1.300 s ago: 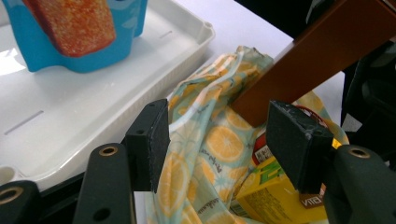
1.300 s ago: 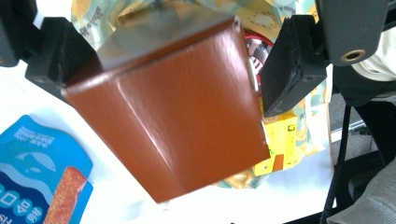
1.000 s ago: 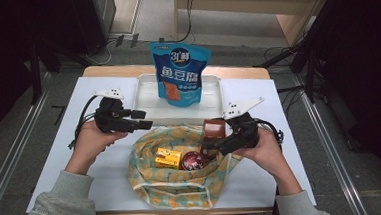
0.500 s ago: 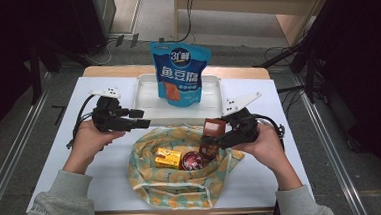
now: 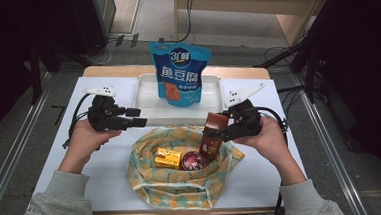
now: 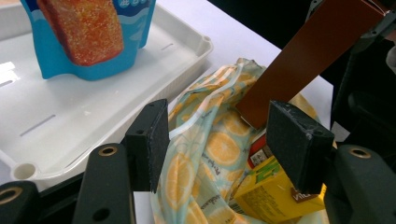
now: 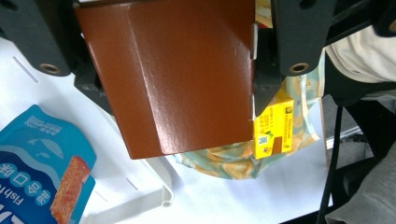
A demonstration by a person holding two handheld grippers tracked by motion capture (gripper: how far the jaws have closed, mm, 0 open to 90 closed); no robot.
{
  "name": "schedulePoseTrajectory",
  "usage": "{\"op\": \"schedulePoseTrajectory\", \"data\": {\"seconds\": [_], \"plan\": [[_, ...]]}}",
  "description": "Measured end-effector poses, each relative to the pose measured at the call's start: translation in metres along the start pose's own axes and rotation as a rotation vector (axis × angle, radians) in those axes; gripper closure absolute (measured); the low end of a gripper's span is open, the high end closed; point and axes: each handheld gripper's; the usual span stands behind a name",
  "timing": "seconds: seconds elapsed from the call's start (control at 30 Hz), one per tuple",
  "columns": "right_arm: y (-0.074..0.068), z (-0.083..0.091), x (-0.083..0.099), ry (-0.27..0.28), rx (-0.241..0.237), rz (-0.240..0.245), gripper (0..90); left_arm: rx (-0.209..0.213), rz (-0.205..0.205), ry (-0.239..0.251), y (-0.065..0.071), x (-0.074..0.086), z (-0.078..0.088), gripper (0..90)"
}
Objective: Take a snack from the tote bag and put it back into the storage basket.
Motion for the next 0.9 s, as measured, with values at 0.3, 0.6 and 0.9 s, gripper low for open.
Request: {"op": "schedulePoseTrajectory", "data": {"seconds": [0.3, 0.6, 0.9], "plan": [[0.004, 0.005, -0.014, -0.013, -0.004, -0.031, 41.2, -0.009, 0.006, -0.002, -0.003, 0.0, 0.004, 39.4], [0.007, 0.013, -0.023, -0.015, 0.011, -0.03, 41.4, -0.008, 0.014, -0.001, -0.006, 0.0, 0.008, 39.2], [0.014, 0.023, -0.035, -0.006, 0.02, -0.035, 41.6, -0.015, 0.014, 0.003, -0.006, 0.0, 0.012, 39.0]]}}
Point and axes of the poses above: each handheld gripper's, and its own axes: z roughly backward along the jaws, x roughly out of its underside, y roughly to its right, and after that the axes turned 8 degrees about z, right-handed
